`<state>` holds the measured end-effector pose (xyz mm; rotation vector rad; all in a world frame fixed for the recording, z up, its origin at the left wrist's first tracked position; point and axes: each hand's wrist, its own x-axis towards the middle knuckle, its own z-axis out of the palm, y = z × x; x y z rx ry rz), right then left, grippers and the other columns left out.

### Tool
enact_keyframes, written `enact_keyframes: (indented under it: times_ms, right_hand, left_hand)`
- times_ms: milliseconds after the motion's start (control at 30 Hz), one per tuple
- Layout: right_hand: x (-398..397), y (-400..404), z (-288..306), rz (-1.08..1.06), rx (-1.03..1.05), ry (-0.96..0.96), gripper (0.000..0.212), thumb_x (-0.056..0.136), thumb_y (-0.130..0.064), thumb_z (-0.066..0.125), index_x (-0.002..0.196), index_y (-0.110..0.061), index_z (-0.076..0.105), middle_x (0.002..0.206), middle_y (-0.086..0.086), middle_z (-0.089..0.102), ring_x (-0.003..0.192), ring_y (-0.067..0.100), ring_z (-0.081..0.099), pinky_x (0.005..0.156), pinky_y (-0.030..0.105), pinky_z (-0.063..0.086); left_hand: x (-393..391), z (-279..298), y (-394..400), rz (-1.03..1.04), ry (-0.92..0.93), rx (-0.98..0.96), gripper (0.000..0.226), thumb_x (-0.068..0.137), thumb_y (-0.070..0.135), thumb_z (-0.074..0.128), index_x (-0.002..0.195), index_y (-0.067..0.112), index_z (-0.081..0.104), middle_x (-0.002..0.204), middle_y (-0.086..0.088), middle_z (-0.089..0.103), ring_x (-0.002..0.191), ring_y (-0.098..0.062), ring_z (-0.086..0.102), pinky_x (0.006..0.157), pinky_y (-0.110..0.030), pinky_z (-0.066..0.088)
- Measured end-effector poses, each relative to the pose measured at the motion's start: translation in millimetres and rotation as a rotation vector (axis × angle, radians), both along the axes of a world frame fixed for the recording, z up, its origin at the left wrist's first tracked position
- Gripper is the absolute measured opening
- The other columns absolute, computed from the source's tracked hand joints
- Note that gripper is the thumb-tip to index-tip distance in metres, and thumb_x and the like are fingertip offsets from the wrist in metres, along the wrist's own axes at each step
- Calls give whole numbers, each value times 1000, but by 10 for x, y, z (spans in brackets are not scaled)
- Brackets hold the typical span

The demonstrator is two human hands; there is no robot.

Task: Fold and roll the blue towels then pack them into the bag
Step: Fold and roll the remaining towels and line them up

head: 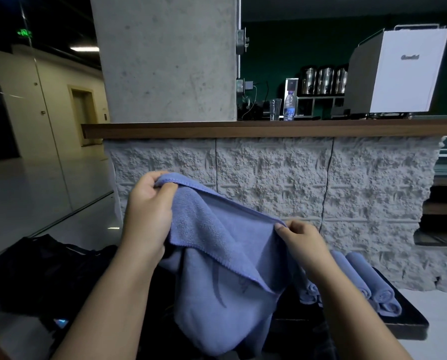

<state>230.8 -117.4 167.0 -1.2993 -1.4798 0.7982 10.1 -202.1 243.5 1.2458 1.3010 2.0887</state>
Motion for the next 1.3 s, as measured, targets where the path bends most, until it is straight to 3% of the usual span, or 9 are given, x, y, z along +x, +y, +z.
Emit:
enact_keyframes:
  times_ms: [133, 300, 400, 533, 700, 833, 1000, 1133, 1300]
  right_hand:
    - [-32, -40, -38, -55, -23, 8, 33, 93, -20, 57, 62, -14, 48, 53, 1, 44, 53, 15, 38, 53, 28, 29]
    - [-266, -195, 15, 168, -293, 593, 24, 92, -22, 59, 73, -10, 55, 64, 14, 50, 63, 21, 49, 59, 28, 37]
    - [-404, -257, 24, 307, -271, 637, 33, 93, -20, 57, 64, -10, 46, 51, 10, 42, 50, 22, 39, 48, 28, 27]
    - [-464, -400, 109, 511, -269, 789, 12, 88, -2, 57, 96, 5, 63, 78, 17, 62, 62, 19, 58, 57, 24, 51]
    - [-332, -419, 188, 575, -237, 827, 23, 88, 5, 50, 75, 1, 69, 68, 14, 68, 56, 15, 64, 54, 21, 54]
    - [-351, -489, 185, 610, -219, 823, 26, 76, -6, 60, 95, 10, 65, 92, 28, 66, 80, 30, 65, 80, 33, 56]
    - [-337, -575, 209, 688, -174, 654, 22, 92, -6, 48, 92, 1, 69, 85, 14, 72, 72, 16, 70, 68, 22, 57]
    - [-303, -600, 266, 706, -178, 614, 27, 96, -7, 43, 98, 2, 68, 95, 16, 72, 80, 16, 70, 78, 25, 55]
    - [-274, -676, 357, 789, -164, 481, 30, 97, -3, 38, 99, -2, 69, 90, 10, 72, 77, 9, 69, 73, 18, 55]
  left_hand:
    - [-41, -14, -11, 5, -49, -4, 18, 89, 9, 51, 80, 23, 57, 75, -3, 60, 68, -15, 54, 64, -30, 43]
    - [118, -225, 80, -69, -50, -204, 25, 88, 4, 55, 90, 29, 53, 77, -9, 54, 67, -19, 49, 62, -30, 39]
    - [311, -381, 26, -212, -43, -286, 24, 87, 0, 55, 89, 24, 56, 65, -8, 49, 57, -18, 44, 56, -29, 35]
    - [516, -440, -81, -507, -36, -316, 25, 92, -2, 47, 81, 15, 61, 72, -1, 66, 69, -11, 61, 66, -25, 50]
    - [514, -457, -114, -628, 53, -221, 36, 85, -19, 42, 91, 10, 62, 83, -2, 72, 79, -9, 66, 75, -25, 52]
    - [539, -525, -30, -373, 307, -93, 28, 80, -4, 65, 74, 24, 64, 71, 9, 65, 66, -2, 58, 64, -18, 45]
    - [517, -572, 14, 3, 598, 70, 16, 82, 20, 68, 73, 26, 57, 81, 10, 48, 65, 0, 48, 62, -9, 36]
    - [513, -537, -12, -50, 581, 18, 14, 86, 16, 64, 79, 22, 54, 59, 12, 49, 49, 1, 40, 48, -13, 28]
    - [540, -516, -15, -107, 530, 27, 11, 81, 36, 61, 78, 28, 53, 65, 5, 55, 59, -14, 49, 57, -39, 42]
